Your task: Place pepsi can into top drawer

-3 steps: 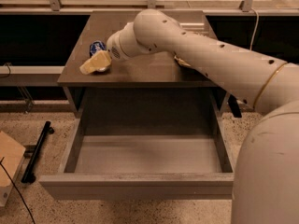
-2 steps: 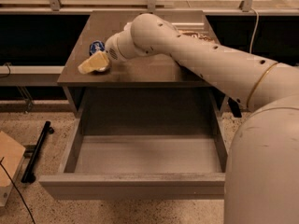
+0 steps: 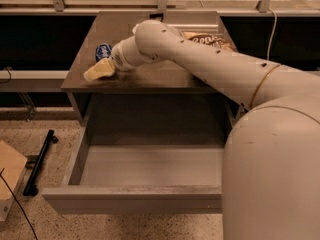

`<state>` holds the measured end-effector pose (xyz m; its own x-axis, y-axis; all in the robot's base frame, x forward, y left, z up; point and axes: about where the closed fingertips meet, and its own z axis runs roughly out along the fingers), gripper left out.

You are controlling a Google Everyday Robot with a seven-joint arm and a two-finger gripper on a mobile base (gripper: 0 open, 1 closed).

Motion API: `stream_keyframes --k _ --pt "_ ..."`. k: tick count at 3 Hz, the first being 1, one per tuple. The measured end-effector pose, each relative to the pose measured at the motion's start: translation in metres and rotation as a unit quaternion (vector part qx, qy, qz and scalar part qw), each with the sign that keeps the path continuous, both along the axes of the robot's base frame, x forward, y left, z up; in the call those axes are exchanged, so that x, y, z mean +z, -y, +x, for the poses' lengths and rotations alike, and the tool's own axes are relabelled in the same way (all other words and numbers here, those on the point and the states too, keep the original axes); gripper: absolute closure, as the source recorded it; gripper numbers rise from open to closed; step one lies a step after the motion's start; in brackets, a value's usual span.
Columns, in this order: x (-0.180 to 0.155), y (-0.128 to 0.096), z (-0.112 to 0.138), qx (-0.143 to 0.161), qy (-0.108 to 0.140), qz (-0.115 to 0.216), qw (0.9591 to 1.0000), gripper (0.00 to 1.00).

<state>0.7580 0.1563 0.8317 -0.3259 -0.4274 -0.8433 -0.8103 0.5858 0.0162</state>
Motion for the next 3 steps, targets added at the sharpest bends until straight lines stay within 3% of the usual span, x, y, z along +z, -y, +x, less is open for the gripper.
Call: stream_keyframes --k 2,3 --pt "0.005 0.001 0.003 -0.004 0.008 -0.005 0.9999 0.49" --pt "0.014 0.011 0.000 -0.007 0.016 -0.003 0.9998 0.80"
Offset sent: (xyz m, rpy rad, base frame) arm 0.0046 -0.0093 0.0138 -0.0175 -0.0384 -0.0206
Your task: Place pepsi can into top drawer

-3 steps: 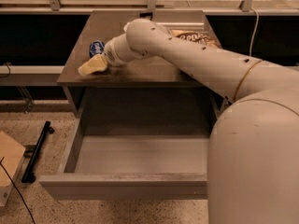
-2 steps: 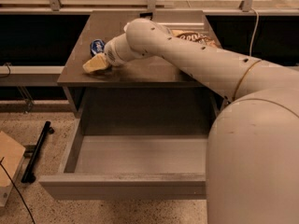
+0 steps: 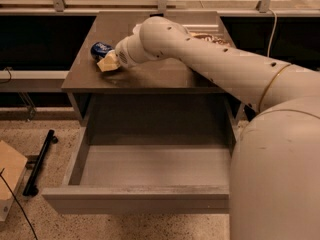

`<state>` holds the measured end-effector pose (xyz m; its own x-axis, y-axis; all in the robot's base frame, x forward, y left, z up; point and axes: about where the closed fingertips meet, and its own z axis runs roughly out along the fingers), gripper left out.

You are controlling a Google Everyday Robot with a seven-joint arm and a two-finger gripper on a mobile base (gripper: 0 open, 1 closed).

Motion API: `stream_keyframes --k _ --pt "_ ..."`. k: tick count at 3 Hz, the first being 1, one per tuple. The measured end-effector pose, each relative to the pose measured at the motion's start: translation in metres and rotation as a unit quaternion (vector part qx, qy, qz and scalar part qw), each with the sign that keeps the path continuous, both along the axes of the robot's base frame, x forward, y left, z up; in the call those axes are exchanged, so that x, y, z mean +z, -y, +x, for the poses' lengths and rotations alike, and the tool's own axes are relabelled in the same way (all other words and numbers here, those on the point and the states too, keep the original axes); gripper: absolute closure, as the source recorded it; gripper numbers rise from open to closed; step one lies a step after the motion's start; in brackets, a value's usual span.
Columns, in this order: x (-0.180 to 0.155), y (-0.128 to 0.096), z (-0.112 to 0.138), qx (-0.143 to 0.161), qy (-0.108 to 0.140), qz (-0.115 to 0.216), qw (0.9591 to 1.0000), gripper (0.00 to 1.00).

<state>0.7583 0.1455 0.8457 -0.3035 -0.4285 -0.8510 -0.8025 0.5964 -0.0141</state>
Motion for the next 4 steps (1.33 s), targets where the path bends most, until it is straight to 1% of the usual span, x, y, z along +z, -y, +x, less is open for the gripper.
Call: stream_keyframes --k 1,2,3,4 --pt "0.021 0.023 -0.014 0.033 0.005 0.009 0.9994 1.00" --pt "0.036 0.056 -0.052 0.076 0.014 0.017 0.9969 1.00" --pt "0.041 0.097 -0.098 0.110 0.014 0.013 0.9937 1.00" --pt "0.036 0.134 -0.150 0.149 0.007 0.014 0.9887 1.00"
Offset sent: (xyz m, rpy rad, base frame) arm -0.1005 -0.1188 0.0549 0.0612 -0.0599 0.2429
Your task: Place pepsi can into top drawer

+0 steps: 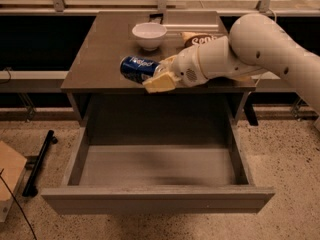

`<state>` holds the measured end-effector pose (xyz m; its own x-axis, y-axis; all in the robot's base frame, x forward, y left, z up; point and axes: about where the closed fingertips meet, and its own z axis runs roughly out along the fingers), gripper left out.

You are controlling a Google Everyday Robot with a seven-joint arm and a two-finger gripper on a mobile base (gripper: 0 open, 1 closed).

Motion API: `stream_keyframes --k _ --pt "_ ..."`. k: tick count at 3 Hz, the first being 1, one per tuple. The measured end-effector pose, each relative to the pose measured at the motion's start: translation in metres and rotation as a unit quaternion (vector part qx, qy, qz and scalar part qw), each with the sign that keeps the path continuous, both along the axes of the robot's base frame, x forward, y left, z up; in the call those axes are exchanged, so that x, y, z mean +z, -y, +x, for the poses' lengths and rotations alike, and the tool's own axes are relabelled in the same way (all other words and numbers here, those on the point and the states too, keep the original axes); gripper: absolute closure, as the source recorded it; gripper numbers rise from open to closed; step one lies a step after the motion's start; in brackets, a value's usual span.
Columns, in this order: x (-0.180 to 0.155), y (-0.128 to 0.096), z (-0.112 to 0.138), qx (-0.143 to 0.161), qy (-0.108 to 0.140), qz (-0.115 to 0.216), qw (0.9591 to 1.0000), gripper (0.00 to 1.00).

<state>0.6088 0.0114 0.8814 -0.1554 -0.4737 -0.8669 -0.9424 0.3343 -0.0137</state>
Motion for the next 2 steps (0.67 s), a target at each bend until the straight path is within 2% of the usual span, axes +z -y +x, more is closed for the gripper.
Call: stream_keyframes --k 1,2 --pt "-0.012 0.038 -0.053 0.023 -0.014 -0.002 0.9996 1.00" --pt "-0.037 0.059 -0.096 0.040 -0.045 -0.008 0.9982 1.00"
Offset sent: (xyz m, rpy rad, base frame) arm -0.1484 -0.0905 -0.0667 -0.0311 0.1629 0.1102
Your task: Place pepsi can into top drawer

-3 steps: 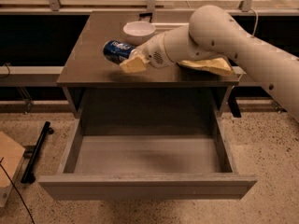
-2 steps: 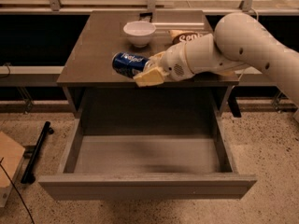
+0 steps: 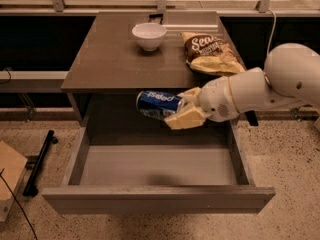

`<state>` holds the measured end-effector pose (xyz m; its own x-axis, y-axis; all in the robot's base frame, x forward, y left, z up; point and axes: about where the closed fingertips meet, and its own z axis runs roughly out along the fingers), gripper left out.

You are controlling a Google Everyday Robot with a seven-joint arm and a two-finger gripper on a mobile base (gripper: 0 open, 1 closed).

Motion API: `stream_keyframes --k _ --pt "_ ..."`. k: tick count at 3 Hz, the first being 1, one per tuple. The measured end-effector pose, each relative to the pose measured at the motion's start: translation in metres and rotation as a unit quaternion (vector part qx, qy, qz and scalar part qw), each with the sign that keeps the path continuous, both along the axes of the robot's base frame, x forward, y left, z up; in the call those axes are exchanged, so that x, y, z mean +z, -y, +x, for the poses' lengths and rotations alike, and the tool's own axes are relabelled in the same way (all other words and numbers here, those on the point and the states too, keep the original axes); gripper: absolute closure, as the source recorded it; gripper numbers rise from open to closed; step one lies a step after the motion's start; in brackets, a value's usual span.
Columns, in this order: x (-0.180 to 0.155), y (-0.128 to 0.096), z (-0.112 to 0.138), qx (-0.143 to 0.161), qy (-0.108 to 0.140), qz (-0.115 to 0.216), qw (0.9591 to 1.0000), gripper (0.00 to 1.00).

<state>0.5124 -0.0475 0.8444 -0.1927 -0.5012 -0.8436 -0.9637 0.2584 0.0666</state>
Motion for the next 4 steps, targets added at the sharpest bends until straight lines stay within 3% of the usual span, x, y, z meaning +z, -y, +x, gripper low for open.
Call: stream_keyframes --k 1,2,4 --pt "-0.032 0.006 -0.030 0.002 -0.039 0.002 0.9992 1.00" --pt "-0.062 0.008 -0.044 -0.011 -0.069 0.014 0.9975 1.00" --pt "-0.119 0.010 -0.047 -0.059 -0.118 0.028 0.9908 1.00"
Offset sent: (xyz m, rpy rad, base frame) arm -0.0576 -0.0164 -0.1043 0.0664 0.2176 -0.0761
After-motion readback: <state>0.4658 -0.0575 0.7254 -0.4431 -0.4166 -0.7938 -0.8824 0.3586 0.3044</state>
